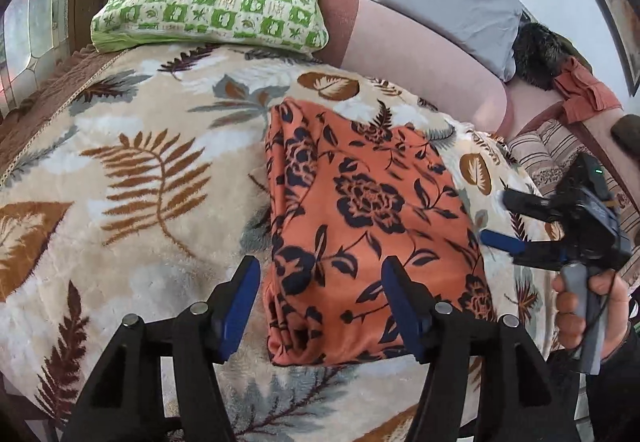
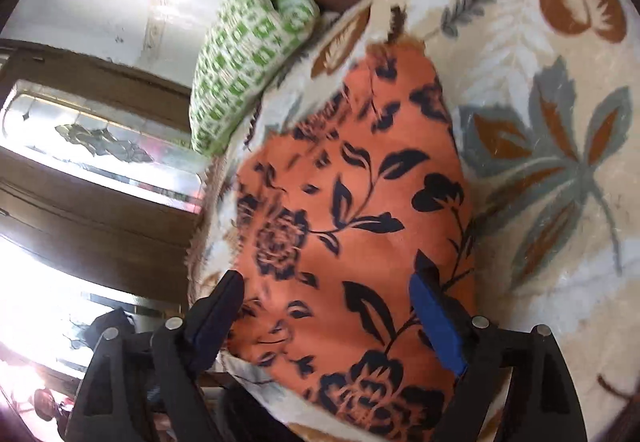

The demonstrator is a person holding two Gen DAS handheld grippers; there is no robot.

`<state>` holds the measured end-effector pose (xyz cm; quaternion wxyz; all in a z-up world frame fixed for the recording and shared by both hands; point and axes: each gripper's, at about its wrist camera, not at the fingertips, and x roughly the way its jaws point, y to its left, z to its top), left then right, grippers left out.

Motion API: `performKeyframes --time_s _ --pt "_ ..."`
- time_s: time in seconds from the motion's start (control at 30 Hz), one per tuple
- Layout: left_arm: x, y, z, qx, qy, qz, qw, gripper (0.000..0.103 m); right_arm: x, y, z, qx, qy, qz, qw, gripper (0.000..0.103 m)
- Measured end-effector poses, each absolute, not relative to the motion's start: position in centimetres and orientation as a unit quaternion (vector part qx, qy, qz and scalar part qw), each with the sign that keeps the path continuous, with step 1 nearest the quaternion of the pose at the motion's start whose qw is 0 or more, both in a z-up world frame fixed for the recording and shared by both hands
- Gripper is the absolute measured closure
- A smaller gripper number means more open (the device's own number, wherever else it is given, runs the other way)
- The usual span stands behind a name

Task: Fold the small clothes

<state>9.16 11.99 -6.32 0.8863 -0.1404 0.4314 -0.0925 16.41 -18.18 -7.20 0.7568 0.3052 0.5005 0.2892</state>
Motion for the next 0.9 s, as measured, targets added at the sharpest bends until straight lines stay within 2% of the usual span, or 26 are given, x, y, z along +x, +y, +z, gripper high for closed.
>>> performKeyframes --time_s 0.13,0.27,0.47,0.77,0.9 --pt "11.3 12.1 -6.2 -0.146 0.422 -0.09 0.89 0.033 16.0 -20.5 -6.9 0.306 0.492 0.274 0.768 0.016" --pt "14.1 13.0 -7.5 -0.187 0.44 -0.104 0.872 0.033 16.6 -22.8 -9.4 0.336 0.515 0.242 0.751 0.016" --pt "16.0 14.9 -9.0 -0.264 0.45 -0.109 0.846 0.033 18.3 -23.2 -10.1 0.334 0.518 0.25 0.746 0.016" --pt "17.4 16.3 -10.9 -0.296 0.459 -0.124 0.829 0.033 20.3 -21.9 -11.4 0.327 0.531 0.257 0.738 0.016" --pt "18.5 15.3 -13.6 -0.292 0.502 -0.138 0.802 0.032 21.3 -20.3 -13.1 0.324 0.558 0.261 0.718 0.016"
